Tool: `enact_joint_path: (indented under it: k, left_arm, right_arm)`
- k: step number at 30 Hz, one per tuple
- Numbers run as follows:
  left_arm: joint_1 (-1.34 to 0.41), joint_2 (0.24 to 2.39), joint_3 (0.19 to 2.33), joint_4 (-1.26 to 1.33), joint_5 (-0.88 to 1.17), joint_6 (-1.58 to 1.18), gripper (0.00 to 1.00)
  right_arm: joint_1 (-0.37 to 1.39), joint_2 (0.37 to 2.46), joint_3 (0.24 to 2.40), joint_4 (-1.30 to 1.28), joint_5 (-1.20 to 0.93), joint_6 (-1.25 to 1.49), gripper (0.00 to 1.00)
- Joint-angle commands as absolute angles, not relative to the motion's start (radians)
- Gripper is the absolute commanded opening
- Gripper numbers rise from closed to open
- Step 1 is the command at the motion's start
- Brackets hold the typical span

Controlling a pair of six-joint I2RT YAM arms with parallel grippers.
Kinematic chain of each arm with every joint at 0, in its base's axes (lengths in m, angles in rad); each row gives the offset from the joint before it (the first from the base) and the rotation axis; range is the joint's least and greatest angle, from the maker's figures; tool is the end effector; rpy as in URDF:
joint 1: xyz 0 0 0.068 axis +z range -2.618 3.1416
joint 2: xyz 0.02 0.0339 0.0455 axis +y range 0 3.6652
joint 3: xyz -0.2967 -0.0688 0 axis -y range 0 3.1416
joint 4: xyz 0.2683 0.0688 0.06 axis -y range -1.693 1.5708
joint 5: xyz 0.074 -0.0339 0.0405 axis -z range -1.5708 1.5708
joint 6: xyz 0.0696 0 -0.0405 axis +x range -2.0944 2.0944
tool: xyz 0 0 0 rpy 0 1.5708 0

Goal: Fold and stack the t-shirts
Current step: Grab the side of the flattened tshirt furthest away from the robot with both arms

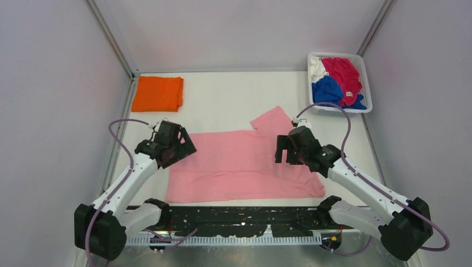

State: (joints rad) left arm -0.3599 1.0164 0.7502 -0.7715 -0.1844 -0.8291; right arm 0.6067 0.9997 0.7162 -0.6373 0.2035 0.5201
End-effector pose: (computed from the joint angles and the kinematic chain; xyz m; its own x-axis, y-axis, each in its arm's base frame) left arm 0.2018 -0.0623 0.2304 -0.7355 -0.4977 -0.4597 -0.4194 0.8673 -0.2680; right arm 0.1888 0.1139 0.2325 -0.7951 0.0406 -0.6051 -0.0723 0.9843 0.1611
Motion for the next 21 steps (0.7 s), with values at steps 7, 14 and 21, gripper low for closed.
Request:
enact_joint_path:
  k: [7,14,21]
  left_arm:
    - [-0.032,1.418,0.929,-0.358,-0.060,-0.641,0.99]
    - [0.042,1.710,1.107,-0.373,0.042,-0.675,1.00]
    - [0.041,1.778,1.154,-0.381,0.135,-0.692,1.00]
  right_arm:
    - [0.480,1.094,0.762,-0.410,0.101,0.531,0.95]
    - [0.384,1.129,0.745,-0.379,0.026,0.519,0.96]
    - [0.351,1.130,0.753,-0.384,0.029,0.505,0.95]
